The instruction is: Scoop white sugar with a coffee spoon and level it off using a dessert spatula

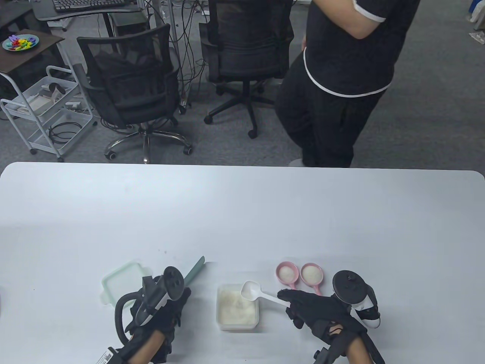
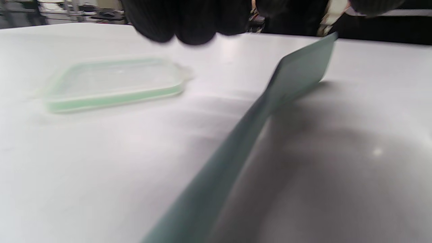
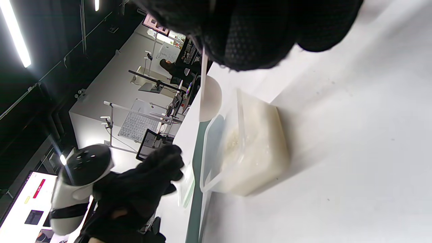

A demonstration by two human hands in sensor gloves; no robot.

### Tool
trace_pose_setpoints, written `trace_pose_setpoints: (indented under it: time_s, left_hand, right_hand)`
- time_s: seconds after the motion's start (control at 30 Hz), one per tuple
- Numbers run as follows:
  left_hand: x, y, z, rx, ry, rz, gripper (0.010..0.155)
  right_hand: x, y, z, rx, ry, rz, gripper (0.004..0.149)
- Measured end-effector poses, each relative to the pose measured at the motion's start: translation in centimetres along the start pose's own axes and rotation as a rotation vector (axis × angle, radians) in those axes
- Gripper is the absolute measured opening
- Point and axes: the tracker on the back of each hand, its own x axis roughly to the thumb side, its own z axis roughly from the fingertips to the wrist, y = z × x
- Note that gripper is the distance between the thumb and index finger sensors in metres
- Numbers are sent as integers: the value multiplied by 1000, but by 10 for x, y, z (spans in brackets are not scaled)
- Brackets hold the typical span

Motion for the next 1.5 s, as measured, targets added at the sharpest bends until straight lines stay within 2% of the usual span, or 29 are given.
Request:
trace_pose_setpoints:
  time_s: [0.07,0.17,0.27,0.43,0.57,0.63,0.73,0.87,1.0,1.37,1.5]
  left_hand:
    - [4,3,4,60,-51,-7,84]
    - [11,3,8,87,-140,-49,88]
    - [17,-2,9,36,-158,-86,88]
    - [18,-4,8,19,-163,-100,88]
    - [17,-6,6,-9,-165,-95,88]
    - [17,-8,5,-30,-166,-95,88]
    - [17,-9,5,-53,-163,-103,87]
    - [17,-9,5,-77,-159,-110,87]
    - [18,-9,6,-99,-154,-119,86]
    - [18,-8,6,-123,-140,-123,87]
    - [18,-8,6,-129,-138,-119,87]
  right_hand:
    - [0,0,0,0,1,2,52]
    - [0,1,-1,8,6,10,52]
    - [0,2,-2,16,9,20,52]
    - [0,3,-3,10,8,38,53]
    - [0,-6,1,-89,-4,29,53]
    - [-2,-15,5,-188,16,16,53]
    - [-6,-28,12,-302,83,66,53]
    - [-9,-36,17,-390,209,217,53]
    - [-9,-34,17,-408,281,321,54]
    - [2,-23,14,-442,277,448,52]
    - [4,-22,15,-445,251,441,51]
